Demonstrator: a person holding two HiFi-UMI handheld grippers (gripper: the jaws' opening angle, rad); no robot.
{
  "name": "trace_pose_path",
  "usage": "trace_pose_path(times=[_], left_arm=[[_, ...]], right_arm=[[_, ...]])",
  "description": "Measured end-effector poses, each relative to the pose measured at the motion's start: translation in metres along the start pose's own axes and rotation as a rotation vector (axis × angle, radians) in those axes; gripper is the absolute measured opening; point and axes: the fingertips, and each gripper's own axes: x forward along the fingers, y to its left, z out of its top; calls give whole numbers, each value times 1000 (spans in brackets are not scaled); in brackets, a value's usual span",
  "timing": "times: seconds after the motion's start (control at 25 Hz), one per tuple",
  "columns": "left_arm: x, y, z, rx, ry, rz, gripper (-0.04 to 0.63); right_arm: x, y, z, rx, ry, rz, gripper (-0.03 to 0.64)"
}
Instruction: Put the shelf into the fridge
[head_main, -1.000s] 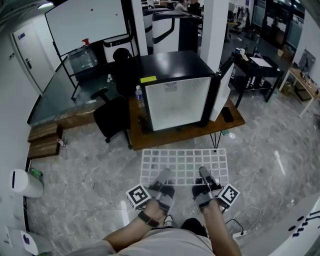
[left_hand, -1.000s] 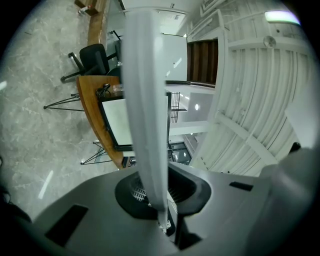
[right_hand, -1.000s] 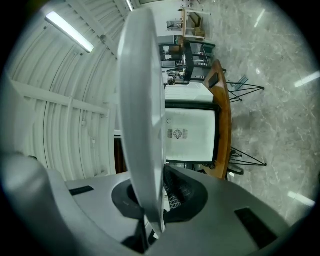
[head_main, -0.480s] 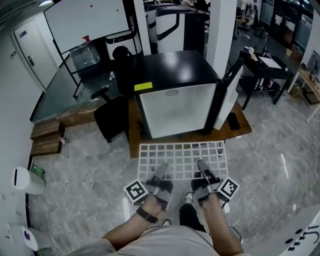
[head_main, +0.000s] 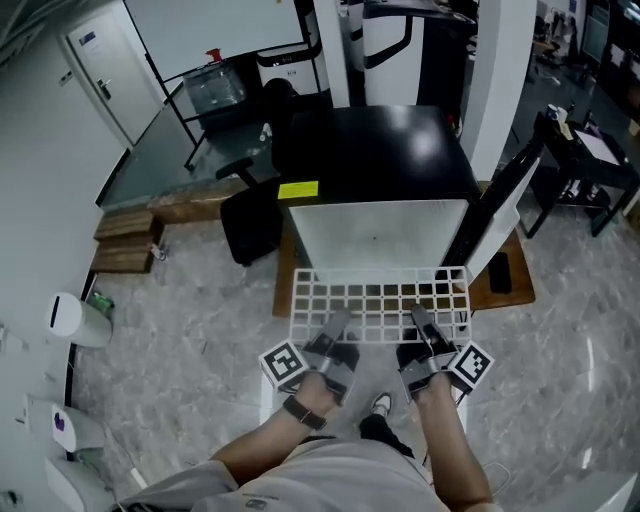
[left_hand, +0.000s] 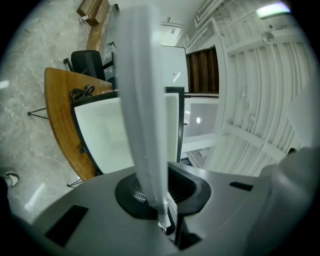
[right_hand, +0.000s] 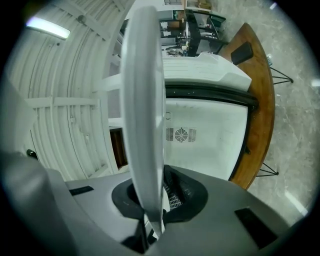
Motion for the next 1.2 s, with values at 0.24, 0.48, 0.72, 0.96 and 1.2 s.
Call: trace_pose_path(times=[0.24, 0.48, 0.72, 0.96, 1.2], left_arm=[[49, 10, 15, -18, -46, 0, 28], [75, 16, 26, -14, -62, 2, 28], [101, 33, 57, -28, -34, 6, 28], [105, 33, 57, -56, -24, 10, 28], [102, 36, 60, -57, -34, 26, 28]], right_arm=[[46, -9, 39, -3, 72, 7, 48], [71, -19, 55, -1, 102, -3, 48], [109, -38, 59, 12, 88, -4, 48], [110, -40, 61, -7, 80, -7, 48], [115, -41, 57, 11, 90, -5, 48]])
